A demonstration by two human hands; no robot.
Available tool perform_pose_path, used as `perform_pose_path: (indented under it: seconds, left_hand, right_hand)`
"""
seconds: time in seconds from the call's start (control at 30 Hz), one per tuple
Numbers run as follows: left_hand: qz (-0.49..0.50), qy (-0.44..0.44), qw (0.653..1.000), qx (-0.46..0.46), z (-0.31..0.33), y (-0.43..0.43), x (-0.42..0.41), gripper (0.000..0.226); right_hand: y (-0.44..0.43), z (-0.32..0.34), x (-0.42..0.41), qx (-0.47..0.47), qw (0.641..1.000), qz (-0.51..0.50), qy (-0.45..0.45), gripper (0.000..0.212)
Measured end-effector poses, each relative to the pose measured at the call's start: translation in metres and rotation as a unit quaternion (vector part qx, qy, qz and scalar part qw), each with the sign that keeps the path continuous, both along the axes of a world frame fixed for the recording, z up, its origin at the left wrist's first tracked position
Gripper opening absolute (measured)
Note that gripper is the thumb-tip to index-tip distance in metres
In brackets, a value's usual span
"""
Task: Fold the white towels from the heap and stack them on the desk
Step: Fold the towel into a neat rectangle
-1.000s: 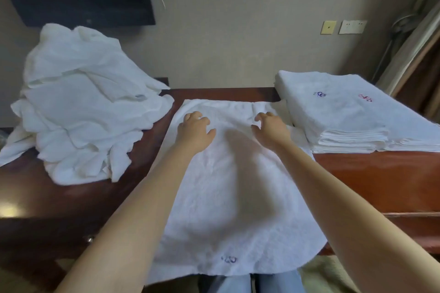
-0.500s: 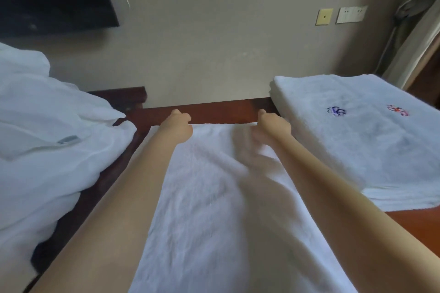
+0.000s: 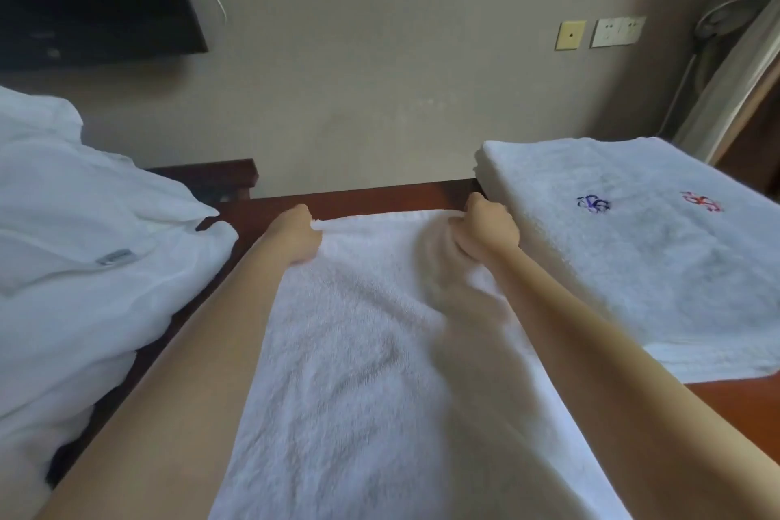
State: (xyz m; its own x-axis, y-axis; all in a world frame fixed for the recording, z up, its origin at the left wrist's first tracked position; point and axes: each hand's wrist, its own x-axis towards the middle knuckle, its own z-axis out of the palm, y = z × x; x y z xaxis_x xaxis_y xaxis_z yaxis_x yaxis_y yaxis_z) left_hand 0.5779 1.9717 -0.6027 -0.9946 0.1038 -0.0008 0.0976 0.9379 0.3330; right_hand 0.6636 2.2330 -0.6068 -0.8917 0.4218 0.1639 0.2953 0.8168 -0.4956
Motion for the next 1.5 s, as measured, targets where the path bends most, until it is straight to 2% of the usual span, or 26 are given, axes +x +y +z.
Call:
perform_pose_path:
  seconds: [0.13, 0.3, 0.63, 0.8, 0.93, 1.1, 1.23, 1.37, 1.5]
  left_hand:
    - [0.035, 0.057, 0.992, 0.105, 0.029, -0.013, 0.013, 0.02]
    - [0.047, 0.23, 0.972, -0.008, 0.081, -0.022, 0.023, 0.017]
    - [0.024, 0.325, 0.943, 0.064, 0.154, -0.018, 0.001, 0.018]
    - [0.026, 0.316, 0.946, 0.069, 0.149, -0.01, -0.016, 0.019]
    - [0.028, 0.294, 0.955, 0.018, 0.112, -0.015, -0.008, 0.018]
    - [0.054, 0.244, 0.968, -0.029, 0.054, -0.026, 0.026, 0.013]
    - [0.044, 0.262, 0.964, -0.028, 0.031, -0.034, 0.063, 0.012]
    - [0.021, 0.275, 0.961, -0.012, 0.008, -0.038, 0.109, 0.01]
    - [0.064, 0.204, 0.977, -0.022, -0.019, -0.04, 0.148, 0.017]
  right_hand:
    - [-0.01, 0.035, 0.01, -0.017, 0.995, -0.007, 0.096, 0.024]
    - [-0.023, 0.083, 0.013, 0.012, 0.982, -0.003, 0.189, 0.022]
    - [-0.03, 0.152, -0.02, 0.064, 0.958, -0.006, 0.278, 0.022]
    - [-0.016, 0.142, -0.04, 0.052, 0.966, 0.008, 0.252, 0.019]
    - [-0.014, 0.108, -0.037, 0.034, 0.979, 0.022, 0.2, 0.02]
    - [-0.022, 0.061, -0.004, 0.025, 0.987, 0.031, 0.153, 0.021]
    - [-0.029, 0.043, 0.032, 0.018, 0.987, 0.032, 0.159, 0.019]
    - [-0.037, 0.021, 0.072, -0.03, 0.984, -0.005, 0.174, 0.017]
    - [-0.042, -0.008, 0.104, -0.001, 0.989, -0.014, 0.146, 0.012]
